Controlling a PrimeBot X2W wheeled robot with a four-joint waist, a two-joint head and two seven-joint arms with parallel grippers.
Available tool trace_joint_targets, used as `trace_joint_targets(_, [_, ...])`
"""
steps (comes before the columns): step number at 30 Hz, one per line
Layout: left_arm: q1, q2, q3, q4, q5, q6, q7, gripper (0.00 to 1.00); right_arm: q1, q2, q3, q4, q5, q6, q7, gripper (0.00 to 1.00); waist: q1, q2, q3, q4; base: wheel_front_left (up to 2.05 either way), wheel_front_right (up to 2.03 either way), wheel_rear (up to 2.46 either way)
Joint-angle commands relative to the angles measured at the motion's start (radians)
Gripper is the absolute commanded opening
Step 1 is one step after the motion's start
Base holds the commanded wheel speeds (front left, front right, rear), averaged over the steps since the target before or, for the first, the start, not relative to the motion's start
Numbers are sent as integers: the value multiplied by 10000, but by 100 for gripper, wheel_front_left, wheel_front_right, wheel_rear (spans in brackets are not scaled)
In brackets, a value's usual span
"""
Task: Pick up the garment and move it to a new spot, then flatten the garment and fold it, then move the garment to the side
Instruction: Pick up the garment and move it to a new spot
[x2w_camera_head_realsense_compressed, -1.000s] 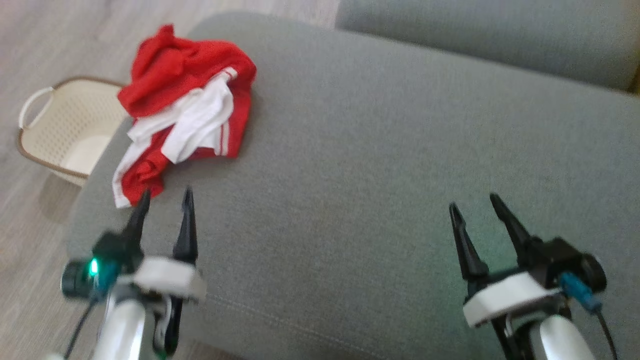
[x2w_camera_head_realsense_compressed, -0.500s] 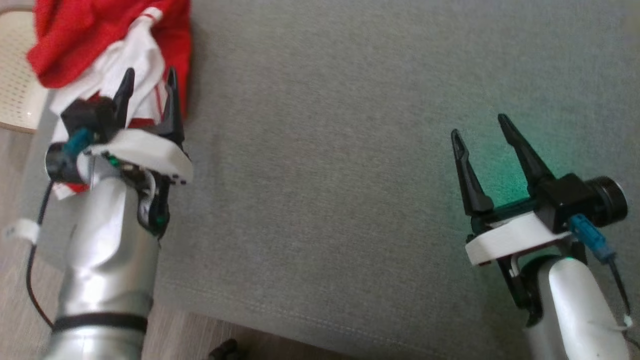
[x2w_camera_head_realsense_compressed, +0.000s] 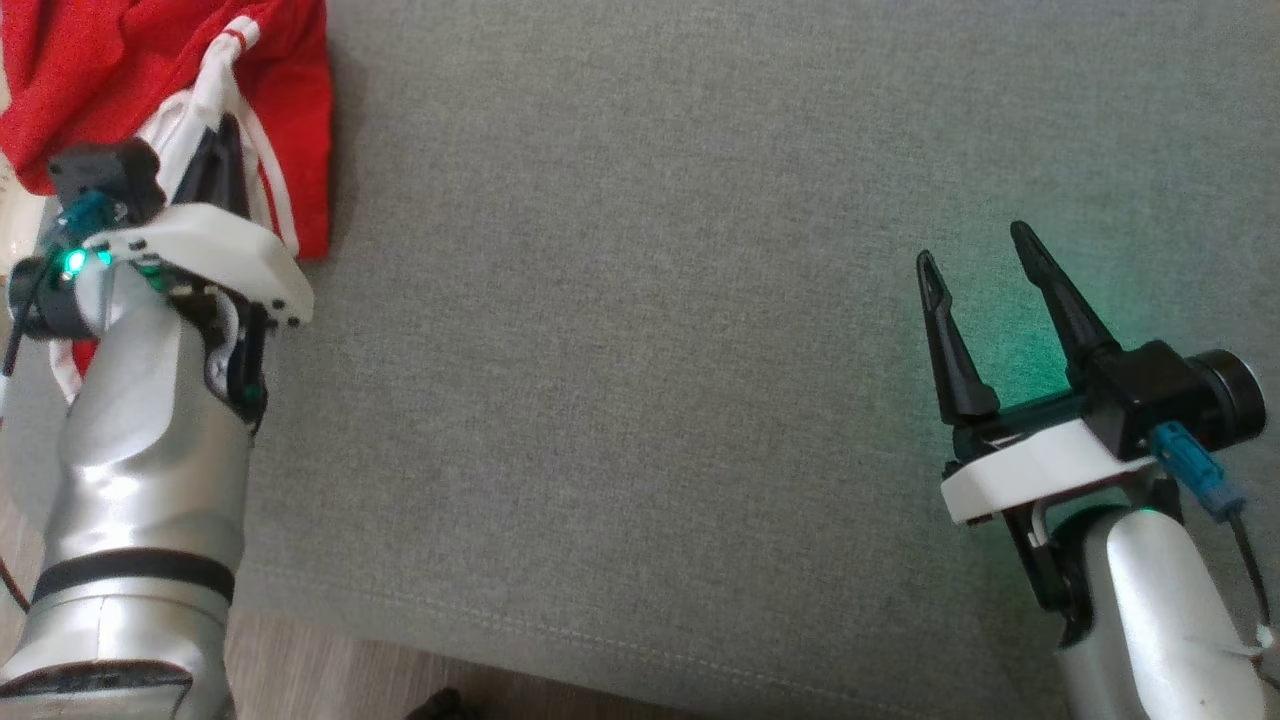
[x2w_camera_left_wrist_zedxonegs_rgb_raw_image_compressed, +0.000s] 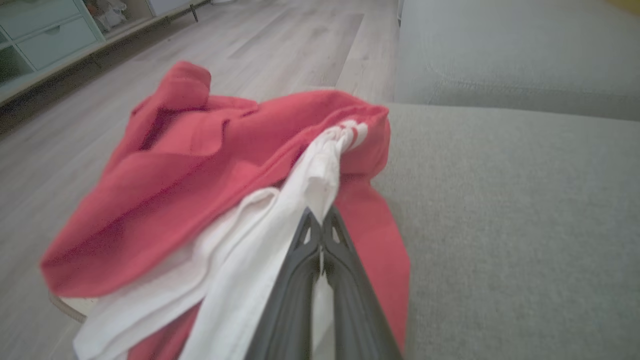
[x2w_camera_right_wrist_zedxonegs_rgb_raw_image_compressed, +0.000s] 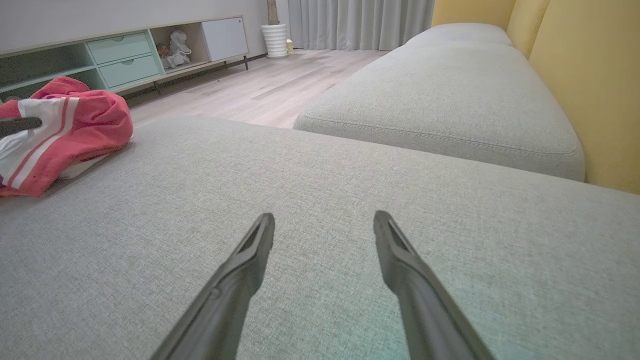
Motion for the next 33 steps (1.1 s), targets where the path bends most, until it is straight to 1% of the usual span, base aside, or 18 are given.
trace_joint_targets(1, [-151,567,300,-553,100,124,-61,0,7,117,209,-283,58,75,-126,100,0,0,-170,19,0,0,0])
trace_joint_targets(6, [611,661,614,-2143,142,356,-61,0,248,173,56,-112,187,75,-291,100,0,0,-808,60,0,0,0])
trace_joint_targets(10, [1548,597,869,-3786,198,473,-61,0,493,219,-66,-20,320,75,-427,100,0,0,-1458,60,0,0,0])
trace_joint_targets(18, [3935,397,1004,-7138,327,408,-61,0,1098,253,-94,152,837,75,-618,100,0,0,-2776,-175,0,0,0])
trace_joint_targets(22, [5148,249,688,-8789,497,363,-58,0,1409,255,-151,167,1103,75,-677,100,0,0,-3211,-343,0,0,0])
trace_joint_targets(26, [5941,41,146,-10248,585,235,232,0,1638,256,-308,92,1332,75,-717,100,0,0,-3349,-481,0,0,0])
trace_joint_targets(30, [6048,-157,-618,-11196,634,-2,572,0,1697,257,-485,-19,1455,75,-705,100,0,0,-3275,-685,0,0,0])
trace_joint_targets(33, [5812,-310,-1355,-11513,669,-189,852,0,1605,257,-528,-109,1513,75,-705,100,0,0,-3116,-999,0,0,0])
